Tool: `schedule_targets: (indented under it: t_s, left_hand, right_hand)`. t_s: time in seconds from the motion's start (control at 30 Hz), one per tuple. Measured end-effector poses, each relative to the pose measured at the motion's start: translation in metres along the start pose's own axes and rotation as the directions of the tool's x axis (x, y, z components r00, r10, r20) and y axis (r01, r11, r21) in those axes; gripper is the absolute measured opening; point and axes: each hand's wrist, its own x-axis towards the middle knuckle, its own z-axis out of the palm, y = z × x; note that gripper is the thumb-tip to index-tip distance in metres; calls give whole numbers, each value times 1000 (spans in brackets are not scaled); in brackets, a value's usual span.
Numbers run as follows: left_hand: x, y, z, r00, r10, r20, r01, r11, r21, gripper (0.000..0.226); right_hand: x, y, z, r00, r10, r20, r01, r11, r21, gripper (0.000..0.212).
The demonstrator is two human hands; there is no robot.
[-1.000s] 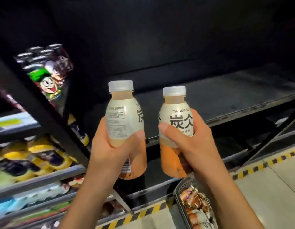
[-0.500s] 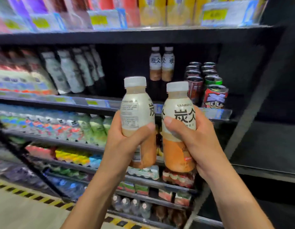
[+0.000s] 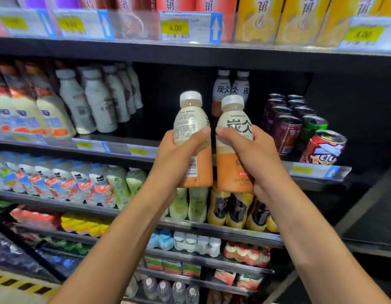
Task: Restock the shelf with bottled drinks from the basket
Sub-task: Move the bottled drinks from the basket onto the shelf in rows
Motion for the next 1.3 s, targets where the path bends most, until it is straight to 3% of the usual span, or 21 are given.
schedule_targets:
  t_s: [0.17, 0.2, 0.27, 0.33, 0.43, 0.53, 0.63, 0.77, 0.93, 1.03, 1.1, 1.3]
  left_hand:
    - [64, 7, 0, 995, -82, 63, 82, 997, -8, 34]
    - [76, 9, 2, 994, -91, 68, 91, 996, 2, 37]
    - [106, 11, 4, 994, -108, 33, 107, 994, 36, 48]
    - [134, 15, 10, 996, -94, 6, 94, 995, 44, 39]
    - [174, 21, 18, 1000, -21, -14, 23, 989, 148, 24]
    - [208, 15, 14, 998, 41, 49, -49, 980, 192, 18]
    - [240, 7, 11, 994, 59, 87, -83, 950, 302, 37]
    - [281, -5, 12, 998, 43, 43, -57, 913, 403, 46]
    - [314, -20, 9, 992, 60, 110, -101, 901, 423, 80]
    - [331, -27, 9, 991, 82, 108, -122, 890, 439, 107]
    - [330, -25, 12, 991, 89, 101, -124, 894, 430, 105]
    - [352, -28, 20, 990, 116, 80, -140, 884, 446, 71]
  right_hand:
    - [57, -5, 7, 994, 107, -20, -107, 994, -14, 44]
    - [69, -6, 7, 991, 132, -24, -132, 991, -20, 48]
    - [93, -9, 10, 986, 168, -20, -168, 986, 5, 38]
    - [115, -13, 17, 985, 171, -15, -170, 984, 56, 27]
    - [151, -15, 24, 989, 122, -84, -124, 992, -16, 55]
    - [180, -11, 29, 990, 83, -110, -96, 989, -112, 48]
    - [207, 0, 36, 990, 23, -138, -49, 981, -187, 63]
    - [234, 12, 43, 985, -22, -173, -30, 956, -292, 60]
    - [253, 19, 45, 976, -99, -195, 5, 902, -432, 57]
    - [261, 23, 41, 969, -129, -213, 6, 868, -497, 68]
    - [265, 27, 39, 963, -149, -225, 7, 847, -531, 71]
    - [277, 37, 39, 947, -134, -292, -74, 793, -605, 74]
